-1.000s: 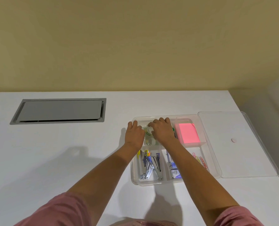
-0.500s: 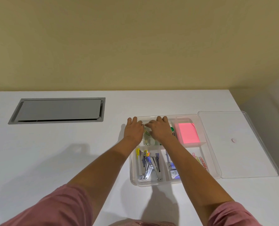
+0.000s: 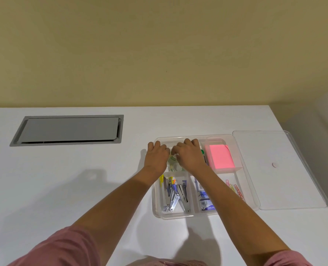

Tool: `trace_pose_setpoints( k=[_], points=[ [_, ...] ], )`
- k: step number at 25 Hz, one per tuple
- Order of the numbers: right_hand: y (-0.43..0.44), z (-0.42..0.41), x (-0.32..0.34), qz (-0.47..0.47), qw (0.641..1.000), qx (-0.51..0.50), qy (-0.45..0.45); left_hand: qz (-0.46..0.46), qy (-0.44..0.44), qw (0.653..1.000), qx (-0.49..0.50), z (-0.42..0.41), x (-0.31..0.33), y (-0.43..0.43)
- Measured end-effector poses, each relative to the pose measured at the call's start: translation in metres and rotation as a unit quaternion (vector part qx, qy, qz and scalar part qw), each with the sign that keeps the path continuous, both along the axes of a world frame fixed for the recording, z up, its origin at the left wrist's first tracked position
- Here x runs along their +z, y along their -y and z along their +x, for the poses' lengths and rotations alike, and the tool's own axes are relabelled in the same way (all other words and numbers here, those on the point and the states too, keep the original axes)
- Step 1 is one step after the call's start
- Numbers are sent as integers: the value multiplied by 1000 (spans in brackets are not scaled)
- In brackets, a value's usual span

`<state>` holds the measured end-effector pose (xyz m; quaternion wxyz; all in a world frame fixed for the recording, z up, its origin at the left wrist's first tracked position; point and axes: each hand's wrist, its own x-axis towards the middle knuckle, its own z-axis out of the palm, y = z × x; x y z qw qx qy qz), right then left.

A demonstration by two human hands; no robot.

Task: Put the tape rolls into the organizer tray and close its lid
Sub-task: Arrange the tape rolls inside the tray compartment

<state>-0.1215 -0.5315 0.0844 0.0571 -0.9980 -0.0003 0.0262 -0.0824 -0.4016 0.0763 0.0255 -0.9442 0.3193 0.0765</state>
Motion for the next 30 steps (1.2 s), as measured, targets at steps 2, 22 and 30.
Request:
trace_pose_setpoints(
  k=[2, 22, 30],
  points=[
    [0, -5, 0, -5, 999, 23, -35, 1, 1, 1000, -5, -2, 0, -3],
    [-1, -30, 14, 4, 999, -35, -27, -59, -7, 998, -1, -30, 13, -22],
    [-13, -70, 24, -14, 995, -89, -31, -65, -1, 998, -15, -51, 30, -39]
  ],
)
